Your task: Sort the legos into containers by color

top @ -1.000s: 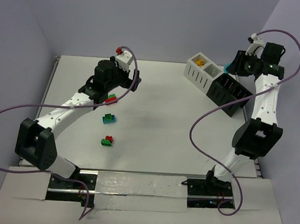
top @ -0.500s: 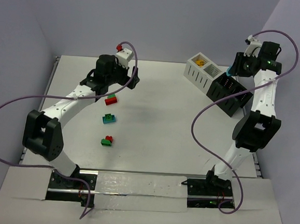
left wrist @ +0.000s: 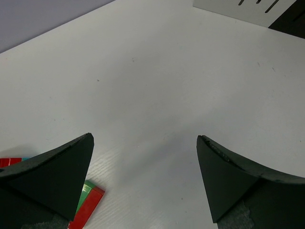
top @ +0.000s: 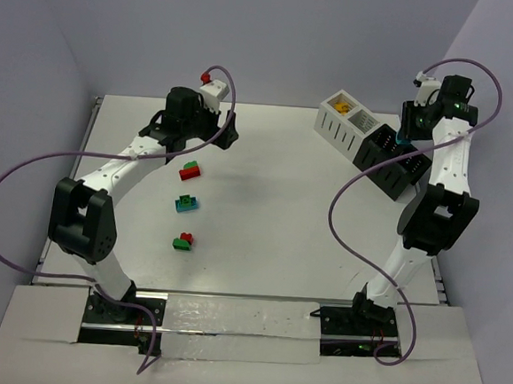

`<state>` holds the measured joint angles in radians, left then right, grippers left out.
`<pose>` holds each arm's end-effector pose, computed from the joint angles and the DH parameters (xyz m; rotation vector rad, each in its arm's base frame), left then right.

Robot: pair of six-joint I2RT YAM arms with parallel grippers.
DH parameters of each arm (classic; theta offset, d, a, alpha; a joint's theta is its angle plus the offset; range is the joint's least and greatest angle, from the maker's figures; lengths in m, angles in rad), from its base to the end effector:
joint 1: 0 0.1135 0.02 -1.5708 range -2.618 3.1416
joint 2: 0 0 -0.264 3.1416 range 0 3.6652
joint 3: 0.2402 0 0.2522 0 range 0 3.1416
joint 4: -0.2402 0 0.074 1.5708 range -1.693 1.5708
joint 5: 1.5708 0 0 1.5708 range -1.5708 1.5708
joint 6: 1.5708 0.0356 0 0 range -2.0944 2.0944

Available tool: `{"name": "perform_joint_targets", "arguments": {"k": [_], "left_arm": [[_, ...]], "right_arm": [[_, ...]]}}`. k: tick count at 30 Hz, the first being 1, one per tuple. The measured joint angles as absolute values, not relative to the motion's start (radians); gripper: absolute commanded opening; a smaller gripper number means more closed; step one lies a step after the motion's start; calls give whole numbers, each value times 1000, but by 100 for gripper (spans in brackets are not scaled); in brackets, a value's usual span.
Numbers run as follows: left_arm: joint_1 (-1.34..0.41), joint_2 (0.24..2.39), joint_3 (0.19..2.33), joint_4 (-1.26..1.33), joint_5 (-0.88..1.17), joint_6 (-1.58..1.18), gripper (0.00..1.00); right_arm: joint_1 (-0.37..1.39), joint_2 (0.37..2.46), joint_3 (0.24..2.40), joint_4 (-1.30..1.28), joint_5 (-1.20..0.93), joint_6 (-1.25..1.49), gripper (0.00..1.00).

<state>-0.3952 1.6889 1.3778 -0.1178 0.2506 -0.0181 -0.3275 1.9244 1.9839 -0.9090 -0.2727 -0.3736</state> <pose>0.3670 -0.1627 0.3127 0.5381 1.9497 -0.5142 0.4044 -0.1273 0.3543 -0.1777 2.3726 -0.0016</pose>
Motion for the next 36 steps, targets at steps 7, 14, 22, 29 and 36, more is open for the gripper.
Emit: {"name": "perform_joint_targets", "arguments": {"k": [7,14,22,29,36], "left_arm": [[-388,1704,1394,-158,271,-15,99],[-385,1704,1394,-197,274,10,99],[-368,1704,1394,-232,233,15,99],[-316,1737,1430,-269,184,18,99],[-187,1899,1632,-328,148,88,99]], "right_arm": [[-336,1963,1983,-935,-191,-423,4],[-362,1970,1953,-937,-154,-457,23],[-371,1970,1877,-932,-133,-476,76],[-370,1970,1879,-928,-136,-458,88],[-326,1951,1957,-926,-206,-382,93]]}}
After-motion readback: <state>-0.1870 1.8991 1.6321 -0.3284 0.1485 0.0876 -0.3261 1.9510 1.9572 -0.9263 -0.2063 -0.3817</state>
